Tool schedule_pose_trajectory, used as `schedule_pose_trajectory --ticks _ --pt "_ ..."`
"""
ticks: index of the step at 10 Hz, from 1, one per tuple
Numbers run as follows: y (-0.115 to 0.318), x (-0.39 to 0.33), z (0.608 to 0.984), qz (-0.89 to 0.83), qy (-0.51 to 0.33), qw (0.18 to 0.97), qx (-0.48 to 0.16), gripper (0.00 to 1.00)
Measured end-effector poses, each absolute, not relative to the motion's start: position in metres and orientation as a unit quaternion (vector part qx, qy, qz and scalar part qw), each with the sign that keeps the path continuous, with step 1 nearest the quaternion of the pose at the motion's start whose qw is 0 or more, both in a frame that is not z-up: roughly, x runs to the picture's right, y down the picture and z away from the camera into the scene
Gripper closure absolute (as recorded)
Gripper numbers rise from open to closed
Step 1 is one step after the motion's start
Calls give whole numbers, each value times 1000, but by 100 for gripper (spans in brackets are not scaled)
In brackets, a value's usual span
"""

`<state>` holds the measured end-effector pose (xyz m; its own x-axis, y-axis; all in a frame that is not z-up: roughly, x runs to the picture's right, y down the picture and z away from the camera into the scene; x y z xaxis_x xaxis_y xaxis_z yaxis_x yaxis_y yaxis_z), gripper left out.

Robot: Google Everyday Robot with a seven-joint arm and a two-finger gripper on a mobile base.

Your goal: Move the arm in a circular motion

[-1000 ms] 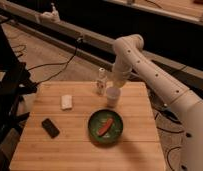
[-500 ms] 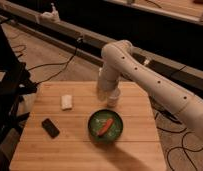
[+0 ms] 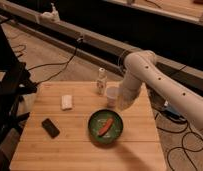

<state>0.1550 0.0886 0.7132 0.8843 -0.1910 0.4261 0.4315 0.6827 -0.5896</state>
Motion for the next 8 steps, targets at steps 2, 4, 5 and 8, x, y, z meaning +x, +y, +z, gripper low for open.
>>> schedule_pose_trajectory --ticks 2,4,5,8 --pt "67 201 746 -122 -116 917 -361 100" --pt "33 200 780 -108 -94 925 -352 100" --pt "15 184 794 -115 -95 927 -345 100" --pt "-16 96 808 -180 -140 918 -324 100"
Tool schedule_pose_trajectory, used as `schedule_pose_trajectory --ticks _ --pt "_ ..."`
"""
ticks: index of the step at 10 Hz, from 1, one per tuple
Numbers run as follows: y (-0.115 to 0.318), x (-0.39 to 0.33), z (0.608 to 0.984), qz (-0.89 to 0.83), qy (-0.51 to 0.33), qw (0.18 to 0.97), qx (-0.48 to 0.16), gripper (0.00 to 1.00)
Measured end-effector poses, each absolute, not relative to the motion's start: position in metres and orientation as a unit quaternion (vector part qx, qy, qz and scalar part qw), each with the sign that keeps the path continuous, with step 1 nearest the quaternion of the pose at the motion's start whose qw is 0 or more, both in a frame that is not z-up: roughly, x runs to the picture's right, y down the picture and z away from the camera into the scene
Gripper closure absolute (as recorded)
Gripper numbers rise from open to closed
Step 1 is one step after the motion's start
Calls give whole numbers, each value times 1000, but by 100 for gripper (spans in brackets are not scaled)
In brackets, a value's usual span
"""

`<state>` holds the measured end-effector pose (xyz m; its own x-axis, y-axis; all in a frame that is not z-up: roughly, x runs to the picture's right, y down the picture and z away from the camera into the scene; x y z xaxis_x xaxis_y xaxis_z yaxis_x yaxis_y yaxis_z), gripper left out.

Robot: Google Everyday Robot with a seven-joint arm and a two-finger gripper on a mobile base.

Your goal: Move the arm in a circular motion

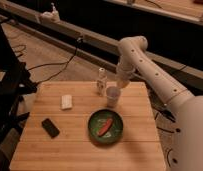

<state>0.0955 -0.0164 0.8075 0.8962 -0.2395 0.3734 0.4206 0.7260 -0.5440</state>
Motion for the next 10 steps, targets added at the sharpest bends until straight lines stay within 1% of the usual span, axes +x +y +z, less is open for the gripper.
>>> schedule_pose_trajectory --ticks 1,3,5,7,8,10 --pt "-17 68 802 -204 -162 912 -318 100" --pt "0 29 773 -242 -215 892 -316 100" --pt "28 25 739 -258 -249 876 -323 100" --pt "57 68 712 -241 -242 878 -336 100" --pt "65 91 709 -222 -227 884 -342 100" --pt "79 167 715 -155 -169 904 -361 100"
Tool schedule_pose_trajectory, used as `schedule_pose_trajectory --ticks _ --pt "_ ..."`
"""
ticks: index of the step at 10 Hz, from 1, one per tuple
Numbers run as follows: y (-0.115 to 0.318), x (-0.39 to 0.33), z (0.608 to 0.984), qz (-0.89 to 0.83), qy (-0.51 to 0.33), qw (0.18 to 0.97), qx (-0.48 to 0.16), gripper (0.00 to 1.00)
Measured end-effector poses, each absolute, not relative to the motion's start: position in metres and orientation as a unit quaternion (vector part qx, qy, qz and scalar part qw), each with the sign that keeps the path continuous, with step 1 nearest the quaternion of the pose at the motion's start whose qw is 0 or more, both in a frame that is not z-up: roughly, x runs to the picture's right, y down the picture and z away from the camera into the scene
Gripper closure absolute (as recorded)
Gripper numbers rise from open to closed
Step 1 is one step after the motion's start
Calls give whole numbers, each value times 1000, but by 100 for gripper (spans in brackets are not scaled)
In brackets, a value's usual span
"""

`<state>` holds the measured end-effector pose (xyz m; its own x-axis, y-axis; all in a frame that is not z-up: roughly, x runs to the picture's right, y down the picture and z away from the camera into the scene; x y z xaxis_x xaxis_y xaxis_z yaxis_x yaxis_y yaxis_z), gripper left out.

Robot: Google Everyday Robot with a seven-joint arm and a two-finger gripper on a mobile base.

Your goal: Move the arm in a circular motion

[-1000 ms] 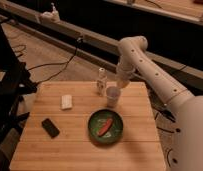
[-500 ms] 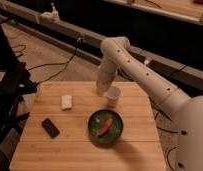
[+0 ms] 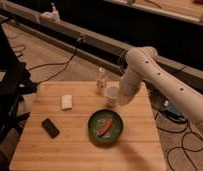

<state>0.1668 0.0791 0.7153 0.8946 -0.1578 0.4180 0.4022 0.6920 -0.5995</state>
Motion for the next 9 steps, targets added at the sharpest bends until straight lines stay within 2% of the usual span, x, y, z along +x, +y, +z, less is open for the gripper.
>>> schedule_pose_trajectory --ticks 2,4,7,9 --pt "78 232 735 -94 -112 917 -371 100" --pt "53 260 765 -66 -72 925 -366 100" --pt "3 204 809 -98 -86 929 -346 100" --pt "-10 144 817 -146 -124 922 -336 100"
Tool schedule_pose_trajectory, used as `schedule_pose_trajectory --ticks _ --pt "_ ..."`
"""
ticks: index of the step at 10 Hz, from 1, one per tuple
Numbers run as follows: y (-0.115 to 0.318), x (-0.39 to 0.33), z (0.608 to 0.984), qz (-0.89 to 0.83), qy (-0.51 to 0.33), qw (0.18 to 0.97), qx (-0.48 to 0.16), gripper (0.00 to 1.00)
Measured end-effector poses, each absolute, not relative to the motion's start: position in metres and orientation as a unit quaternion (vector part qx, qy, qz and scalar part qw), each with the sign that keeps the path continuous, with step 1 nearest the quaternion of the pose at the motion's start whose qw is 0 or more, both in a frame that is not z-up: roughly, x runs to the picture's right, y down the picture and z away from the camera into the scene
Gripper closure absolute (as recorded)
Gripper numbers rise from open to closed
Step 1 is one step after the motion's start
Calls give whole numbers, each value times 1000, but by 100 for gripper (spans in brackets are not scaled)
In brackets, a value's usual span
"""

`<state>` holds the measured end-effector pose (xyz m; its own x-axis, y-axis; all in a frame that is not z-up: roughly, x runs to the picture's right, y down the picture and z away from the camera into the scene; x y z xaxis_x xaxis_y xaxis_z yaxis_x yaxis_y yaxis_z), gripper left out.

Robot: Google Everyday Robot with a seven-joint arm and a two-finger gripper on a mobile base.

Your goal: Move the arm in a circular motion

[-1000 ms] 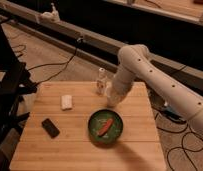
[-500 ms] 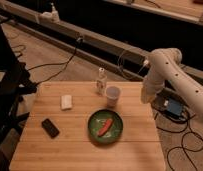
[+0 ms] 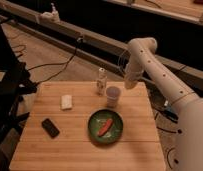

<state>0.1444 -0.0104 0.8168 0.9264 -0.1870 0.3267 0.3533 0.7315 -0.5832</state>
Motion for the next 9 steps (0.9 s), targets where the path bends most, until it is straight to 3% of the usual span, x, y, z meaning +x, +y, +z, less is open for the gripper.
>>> schedule_pose_trajectory --ticks 4,7,9 --pt "19 65 767 -241 -207 890 -327 100" --pt "69 94 727 -221 -213 885 -351 100" --pt "87 148 721 -163 -175 901 -362 100"
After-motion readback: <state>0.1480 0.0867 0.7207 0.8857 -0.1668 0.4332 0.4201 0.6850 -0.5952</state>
